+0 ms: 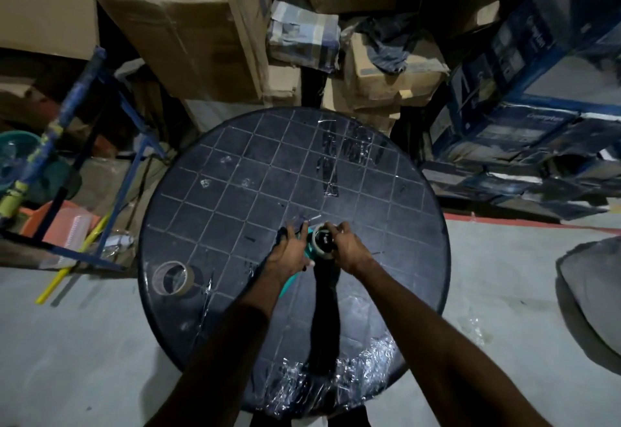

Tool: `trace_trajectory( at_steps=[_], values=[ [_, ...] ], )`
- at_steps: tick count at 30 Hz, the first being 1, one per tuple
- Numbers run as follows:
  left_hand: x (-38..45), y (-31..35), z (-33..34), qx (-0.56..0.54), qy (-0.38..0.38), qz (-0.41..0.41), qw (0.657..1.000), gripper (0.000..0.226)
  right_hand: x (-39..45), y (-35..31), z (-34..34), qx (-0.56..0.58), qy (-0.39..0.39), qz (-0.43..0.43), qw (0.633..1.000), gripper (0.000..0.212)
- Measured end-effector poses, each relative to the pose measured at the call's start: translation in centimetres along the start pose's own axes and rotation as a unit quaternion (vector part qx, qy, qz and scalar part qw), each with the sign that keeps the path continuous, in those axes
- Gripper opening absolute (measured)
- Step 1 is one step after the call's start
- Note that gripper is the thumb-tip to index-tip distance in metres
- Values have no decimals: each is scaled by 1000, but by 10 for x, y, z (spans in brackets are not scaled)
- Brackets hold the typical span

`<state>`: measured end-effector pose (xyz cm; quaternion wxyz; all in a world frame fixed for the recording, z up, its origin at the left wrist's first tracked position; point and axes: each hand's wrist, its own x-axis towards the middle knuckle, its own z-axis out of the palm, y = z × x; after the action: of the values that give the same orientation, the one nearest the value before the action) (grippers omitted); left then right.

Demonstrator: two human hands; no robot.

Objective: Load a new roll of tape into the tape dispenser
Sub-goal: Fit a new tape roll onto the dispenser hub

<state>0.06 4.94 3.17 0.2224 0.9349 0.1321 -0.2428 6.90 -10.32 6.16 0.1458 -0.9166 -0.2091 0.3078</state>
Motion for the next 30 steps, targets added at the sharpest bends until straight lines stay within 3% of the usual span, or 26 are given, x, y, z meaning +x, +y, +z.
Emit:
trace_trajectory(
  at_steps=[7,10,14,25,30],
  values=[
    [33,-12,-25,67,-33,13,997,123,37,-8,-26,-67,-16,-49,996,88],
    [36,-14,-25,109,-6,25,994,125,41,-7,-26,-82,-25,-77,993,86],
    [42,-16,-16,78,28,34,996,131,46,-5,-20,-108,-10,-90,990,85],
    [44,-9,-23,64,-2,34,997,130,38,-12,-5,-127,15,-61,990,82],
    [43,-5,-29,54,-16,34,998,130,44,-11,-18,-110,-30,-63,992,88]
  ],
)
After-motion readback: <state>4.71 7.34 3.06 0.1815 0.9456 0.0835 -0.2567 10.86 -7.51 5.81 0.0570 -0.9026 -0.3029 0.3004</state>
